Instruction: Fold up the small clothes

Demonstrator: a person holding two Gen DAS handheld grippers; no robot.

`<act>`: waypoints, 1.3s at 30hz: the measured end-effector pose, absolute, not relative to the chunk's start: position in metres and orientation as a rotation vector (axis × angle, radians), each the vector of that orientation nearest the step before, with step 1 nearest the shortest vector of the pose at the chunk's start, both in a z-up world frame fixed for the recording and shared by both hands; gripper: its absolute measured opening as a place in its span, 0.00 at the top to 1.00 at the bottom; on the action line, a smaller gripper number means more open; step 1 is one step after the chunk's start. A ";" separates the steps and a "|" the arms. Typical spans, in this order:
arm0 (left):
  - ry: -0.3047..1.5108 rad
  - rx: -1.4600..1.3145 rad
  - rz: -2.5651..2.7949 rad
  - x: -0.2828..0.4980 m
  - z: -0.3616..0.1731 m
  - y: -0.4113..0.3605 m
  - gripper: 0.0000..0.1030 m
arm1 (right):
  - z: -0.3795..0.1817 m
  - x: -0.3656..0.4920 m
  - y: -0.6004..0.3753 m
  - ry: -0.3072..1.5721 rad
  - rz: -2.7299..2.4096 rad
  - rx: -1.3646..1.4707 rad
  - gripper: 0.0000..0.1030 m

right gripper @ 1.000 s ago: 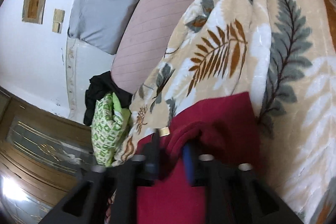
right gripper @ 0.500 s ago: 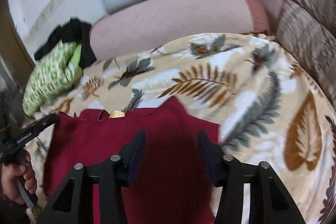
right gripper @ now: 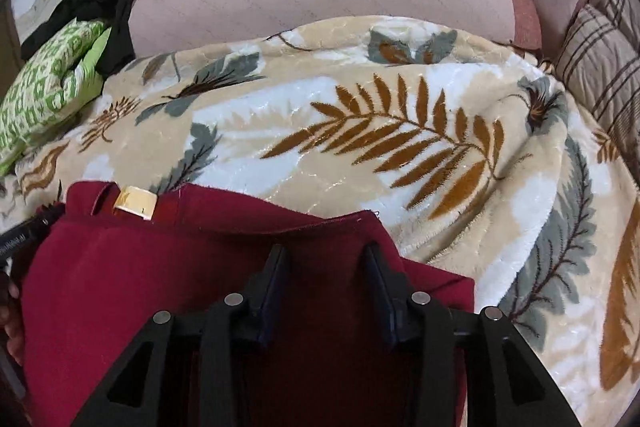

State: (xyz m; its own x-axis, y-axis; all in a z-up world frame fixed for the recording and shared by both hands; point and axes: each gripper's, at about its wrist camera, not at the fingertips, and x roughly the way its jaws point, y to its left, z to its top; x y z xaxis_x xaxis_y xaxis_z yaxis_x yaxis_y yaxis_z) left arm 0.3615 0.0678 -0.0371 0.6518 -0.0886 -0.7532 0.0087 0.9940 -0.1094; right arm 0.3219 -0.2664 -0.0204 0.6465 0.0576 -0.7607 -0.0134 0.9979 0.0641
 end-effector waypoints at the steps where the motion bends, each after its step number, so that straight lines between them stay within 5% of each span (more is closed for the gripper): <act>1: 0.873 -0.109 -0.065 0.364 -0.036 0.070 0.44 | -0.020 0.321 -0.266 0.865 0.042 0.058 0.61; 6: 0.888 -0.106 -0.098 0.353 0.003 0.077 0.42 | 0.010 0.314 -0.267 0.914 0.100 0.120 0.57; 10: 0.769 -0.146 -0.175 0.276 0.040 0.075 0.42 | 0.060 0.253 -0.247 0.759 0.124 0.062 0.56; 16: 0.935 -0.027 -0.228 0.222 -0.029 0.024 0.40 | 0.022 0.189 -0.180 0.835 0.194 -0.068 0.38; 19: 0.884 -0.009 -0.227 0.218 -0.020 0.023 0.40 | -0.009 0.189 -0.174 0.873 0.170 -0.085 0.33; 24: 0.802 -0.207 -0.248 0.157 0.016 0.077 0.40 | 0.031 0.151 -0.195 0.838 0.139 0.022 0.33; 29: 0.863 -0.386 -0.271 0.090 -0.012 0.116 0.37 | 0.051 0.072 -0.195 0.731 0.153 0.018 0.32; 39: 0.865 -0.706 -0.379 0.121 -0.052 0.132 0.37 | 0.039 0.014 -0.186 0.690 0.090 -0.047 0.32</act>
